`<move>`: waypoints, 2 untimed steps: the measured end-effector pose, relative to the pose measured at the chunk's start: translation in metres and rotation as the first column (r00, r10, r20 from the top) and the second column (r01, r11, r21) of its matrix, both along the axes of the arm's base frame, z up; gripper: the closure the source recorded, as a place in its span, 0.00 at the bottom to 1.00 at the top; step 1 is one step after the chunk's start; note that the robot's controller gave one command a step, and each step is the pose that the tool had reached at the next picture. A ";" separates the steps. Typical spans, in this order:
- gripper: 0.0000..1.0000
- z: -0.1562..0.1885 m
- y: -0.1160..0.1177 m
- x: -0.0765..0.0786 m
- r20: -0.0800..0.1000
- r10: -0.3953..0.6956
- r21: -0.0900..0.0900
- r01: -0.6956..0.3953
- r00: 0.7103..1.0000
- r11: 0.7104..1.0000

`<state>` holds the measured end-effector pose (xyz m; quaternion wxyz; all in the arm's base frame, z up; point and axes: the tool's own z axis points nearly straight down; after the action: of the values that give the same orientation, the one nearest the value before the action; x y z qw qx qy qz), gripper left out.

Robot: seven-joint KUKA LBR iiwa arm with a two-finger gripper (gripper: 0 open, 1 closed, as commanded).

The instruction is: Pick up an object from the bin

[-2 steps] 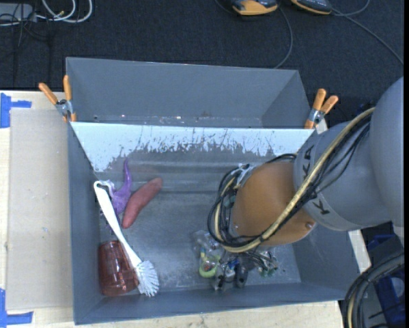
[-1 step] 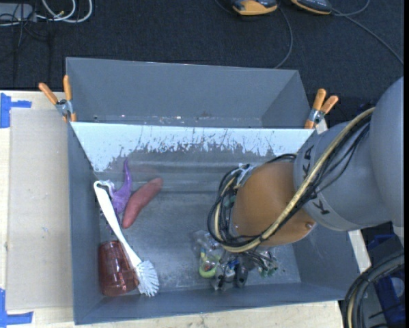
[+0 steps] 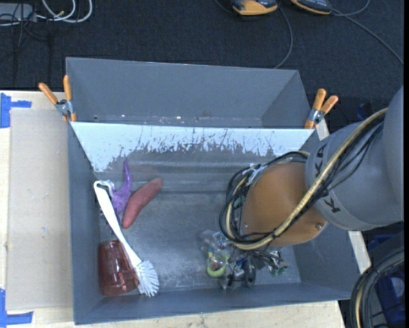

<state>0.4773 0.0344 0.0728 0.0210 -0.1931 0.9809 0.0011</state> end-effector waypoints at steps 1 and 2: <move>1.00 0.003 -0.013 0.003 -0.009 0.017 -0.004 -0.017 1.000 1.000; 1.00 0.001 -0.017 -0.002 0.012 0.042 0.001 -0.042 0.999 0.999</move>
Offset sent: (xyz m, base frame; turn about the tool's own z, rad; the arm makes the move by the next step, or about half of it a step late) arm -0.0084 -0.0218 -0.0028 -0.0494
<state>0.4752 0.0171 0.0734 0.0268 -0.2135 0.9766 0.0010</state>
